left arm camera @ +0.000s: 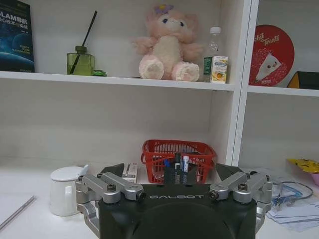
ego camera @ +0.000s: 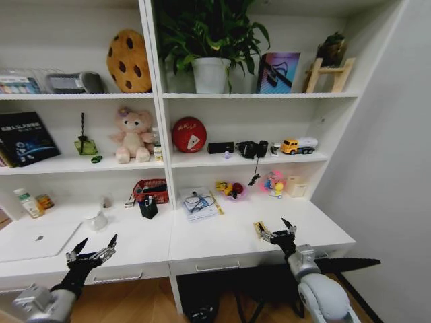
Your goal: Organize the objects on the table.
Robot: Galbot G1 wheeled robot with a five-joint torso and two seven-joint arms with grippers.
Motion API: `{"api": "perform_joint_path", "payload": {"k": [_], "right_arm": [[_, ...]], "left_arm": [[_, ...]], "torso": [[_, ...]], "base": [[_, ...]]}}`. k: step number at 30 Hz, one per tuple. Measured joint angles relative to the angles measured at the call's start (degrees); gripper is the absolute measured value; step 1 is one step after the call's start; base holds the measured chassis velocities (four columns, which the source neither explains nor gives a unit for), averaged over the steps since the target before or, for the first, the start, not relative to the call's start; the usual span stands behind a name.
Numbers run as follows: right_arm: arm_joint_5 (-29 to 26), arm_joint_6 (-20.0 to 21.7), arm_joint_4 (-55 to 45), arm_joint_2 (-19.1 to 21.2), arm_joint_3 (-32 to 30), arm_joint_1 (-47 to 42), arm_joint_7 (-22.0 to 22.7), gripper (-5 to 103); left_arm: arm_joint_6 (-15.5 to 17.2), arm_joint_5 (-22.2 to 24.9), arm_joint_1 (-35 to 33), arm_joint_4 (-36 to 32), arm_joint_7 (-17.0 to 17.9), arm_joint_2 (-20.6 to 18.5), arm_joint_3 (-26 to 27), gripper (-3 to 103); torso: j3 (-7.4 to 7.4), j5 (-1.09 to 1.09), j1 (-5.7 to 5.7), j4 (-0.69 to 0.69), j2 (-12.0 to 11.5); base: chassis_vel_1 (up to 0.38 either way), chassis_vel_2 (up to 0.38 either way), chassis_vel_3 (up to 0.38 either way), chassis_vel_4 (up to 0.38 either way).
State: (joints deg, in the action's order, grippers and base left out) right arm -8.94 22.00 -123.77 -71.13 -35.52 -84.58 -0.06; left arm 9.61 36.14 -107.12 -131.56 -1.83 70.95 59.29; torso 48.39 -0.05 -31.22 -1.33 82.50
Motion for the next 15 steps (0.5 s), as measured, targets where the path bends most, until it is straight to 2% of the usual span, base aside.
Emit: {"api": "perform_joint_path", "payload": {"k": [8,15], "right_arm": [[-0.06,0.61,0.21,-0.37,0.58,0.38,-0.12,100],[0.13,0.99,-0.02,-0.62,0.46,-0.18,0.1,100]], "left_arm": [[0.0,0.0,0.0,0.0,0.03,0.0,0.02,100],[0.0,0.0,0.0,0.0,0.03,0.0,0.01,100]], "torso": [[0.0,0.06,0.01,-0.01,0.0],[0.0,0.04,0.0,-0.01,0.0]], "base": [[0.026,0.069,-0.024,-0.041],[-0.102,0.067,0.096,-0.06]]}}
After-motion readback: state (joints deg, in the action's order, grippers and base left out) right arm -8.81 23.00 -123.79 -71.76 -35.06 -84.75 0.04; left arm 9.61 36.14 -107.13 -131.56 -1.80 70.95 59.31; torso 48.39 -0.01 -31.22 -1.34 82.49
